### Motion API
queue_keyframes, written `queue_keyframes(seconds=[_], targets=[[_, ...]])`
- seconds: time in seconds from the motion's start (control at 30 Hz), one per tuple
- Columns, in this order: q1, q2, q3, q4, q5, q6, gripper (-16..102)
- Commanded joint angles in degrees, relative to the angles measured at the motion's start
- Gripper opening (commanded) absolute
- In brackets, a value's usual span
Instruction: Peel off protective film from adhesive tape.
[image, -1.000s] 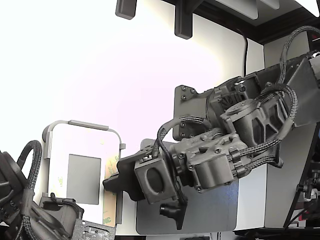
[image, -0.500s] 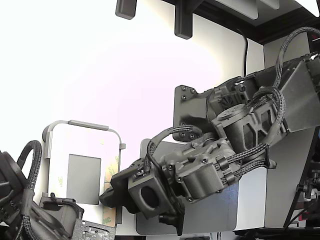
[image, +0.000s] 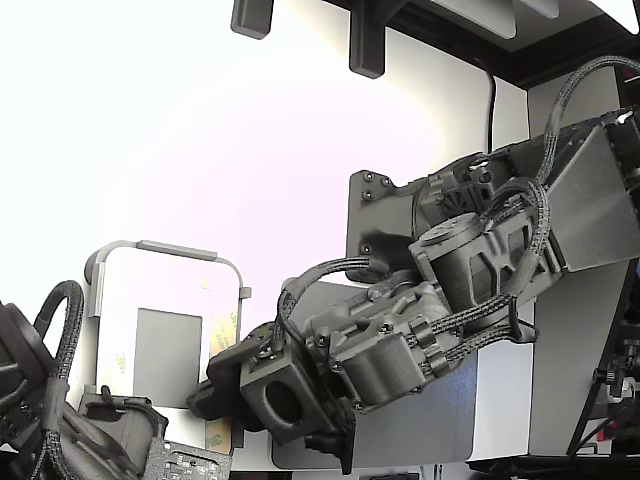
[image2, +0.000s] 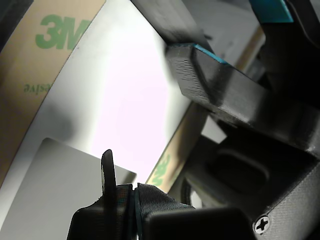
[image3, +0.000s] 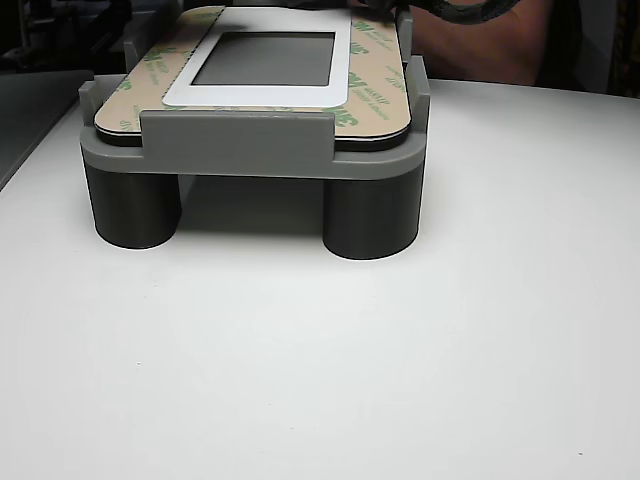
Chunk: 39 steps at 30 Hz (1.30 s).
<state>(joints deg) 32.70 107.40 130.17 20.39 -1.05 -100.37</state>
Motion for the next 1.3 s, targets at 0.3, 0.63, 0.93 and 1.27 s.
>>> queue_keyframes(seconds=[0.3,0.63,0.93,1.27], targets=[[-0.79,-1.32,-1.76,-3.16,-1.67,-0.53,-10],[-0.09,-3.43,-2.02,-4.92,-1.32,-0.53,-10],[1.58,-4.48,-1.76,-6.42,0.18,0.09,-10],[1.93,-4.75,-1.23,-6.59,0.62,0.35,-10]])
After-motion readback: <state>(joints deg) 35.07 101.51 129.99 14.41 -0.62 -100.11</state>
